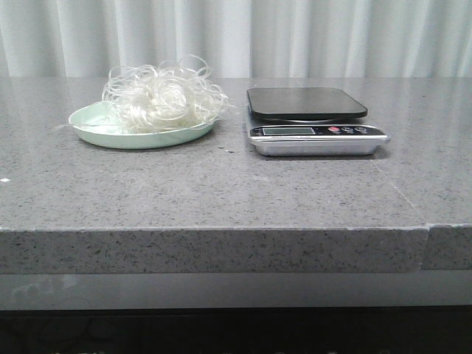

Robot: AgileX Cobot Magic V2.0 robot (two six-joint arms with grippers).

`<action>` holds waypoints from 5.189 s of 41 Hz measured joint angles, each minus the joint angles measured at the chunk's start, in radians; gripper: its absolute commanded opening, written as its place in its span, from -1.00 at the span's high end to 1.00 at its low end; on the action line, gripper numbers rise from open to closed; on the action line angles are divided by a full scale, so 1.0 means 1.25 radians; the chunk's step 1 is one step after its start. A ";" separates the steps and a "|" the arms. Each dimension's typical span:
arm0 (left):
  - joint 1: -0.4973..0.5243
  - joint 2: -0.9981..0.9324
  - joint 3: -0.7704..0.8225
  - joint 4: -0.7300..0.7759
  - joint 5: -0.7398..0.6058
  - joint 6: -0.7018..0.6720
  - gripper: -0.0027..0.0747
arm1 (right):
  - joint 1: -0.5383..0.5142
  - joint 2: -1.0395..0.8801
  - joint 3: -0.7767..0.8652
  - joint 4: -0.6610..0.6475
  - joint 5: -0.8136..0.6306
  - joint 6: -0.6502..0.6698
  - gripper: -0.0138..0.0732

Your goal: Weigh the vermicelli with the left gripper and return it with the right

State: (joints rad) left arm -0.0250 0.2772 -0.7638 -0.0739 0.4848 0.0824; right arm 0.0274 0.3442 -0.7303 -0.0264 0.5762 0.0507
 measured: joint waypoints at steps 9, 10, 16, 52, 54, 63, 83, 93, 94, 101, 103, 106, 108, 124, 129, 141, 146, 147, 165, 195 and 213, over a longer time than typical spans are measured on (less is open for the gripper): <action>0.000 0.069 0.037 0.000 0.065 0.000 0.56 | 0.000 0.092 0.000 0.000 0.087 0.000 0.30; 0.000 0.073 0.043 0.000 0.067 0.000 0.56 | 0.000 0.101 0.000 0.000 0.093 0.000 0.30; 0.000 0.085 0.087 0.000 0.071 0.000 0.56 | 0.000 0.137 0.000 0.000 0.112 0.000 0.30; -0.021 0.197 0.134 0.000 0.083 0.006 -0.51 | 0.000 0.163 0.000 0.000 0.146 0.000 -0.69; -0.037 0.219 0.120 0.000 0.083 0.015 -0.51 | 0.000 0.163 0.000 0.000 0.146 0.000 -0.69; -0.115 0.344 0.038 0.000 0.083 0.029 -0.47 | 0.000 0.163 0.000 0.000 0.146 0.000 -0.69; -0.288 0.728 -0.154 0.000 0.011 0.029 -0.47 | 0.000 0.163 0.000 0.000 0.146 0.000 -0.69; -0.306 0.931 -0.274 0.000 -0.028 0.029 -0.47 | 0.000 0.163 0.000 0.000 0.146 0.000 -0.69; -0.306 0.954 -0.288 0.000 -0.028 0.029 -0.47 | 0.000 0.163 0.000 0.000 0.146 0.000 -0.69; -0.306 1.065 -0.360 0.000 -0.033 0.029 -0.47 | 0.000 0.163 0.000 0.000 0.146 0.000 -0.69; -0.306 1.099 -0.379 0.000 -0.033 0.029 -0.47 | 0.000 0.163 0.000 0.000 0.146 0.000 -0.69; -0.306 1.136 -0.400 0.000 -0.034 0.029 -0.47 | 0.000 0.163 0.000 0.000 0.146 0.000 -0.69; -0.306 1.153 -0.409 -0.001 -0.034 0.029 -0.47 | 0.000 0.163 0.000 0.000 0.146 0.000 -0.69; -0.307 1.187 -0.422 -0.006 -0.043 0.029 0.42 | 0.000 0.163 0.000 0.000 0.146 0.000 -0.69; -0.307 1.187 -0.422 -0.008 -0.039 0.029 0.56 | 0.000 0.163 0.000 0.000 0.146 0.000 -0.69; -0.307 1.165 -0.466 -0.003 0.040 0.031 0.56 | 0.000 0.163 0.000 0.000 0.146 0.000 -0.69; -0.307 1.140 -0.509 0.002 0.077 0.052 0.56 | 0.000 0.163 0.000 0.000 0.146 0.000 -0.69; -0.307 1.134 -0.519 0.002 0.085 0.054 0.56 | 0.000 0.163 0.000 0.000 0.146 0.000 -0.69; -0.353 1.114 -0.739 0.005 0.122 0.062 0.56 | 0.000 0.163 0.000 0.000 0.146 0.000 -0.69; -0.539 1.349 -0.919 0.004 -0.013 0.062 0.55 | 0.000 0.163 0.000 0.000 0.146 0.000 -0.69; -0.544 1.420 -0.925 0.004 -0.035 0.062 -0.15 | 0.000 0.163 0.000 0.000 0.149 0.000 -0.69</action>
State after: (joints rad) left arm -0.7055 2.0516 -1.9194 -0.0690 0.4416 0.1594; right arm 0.0274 0.5484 -0.7303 -0.0264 0.7625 0.0507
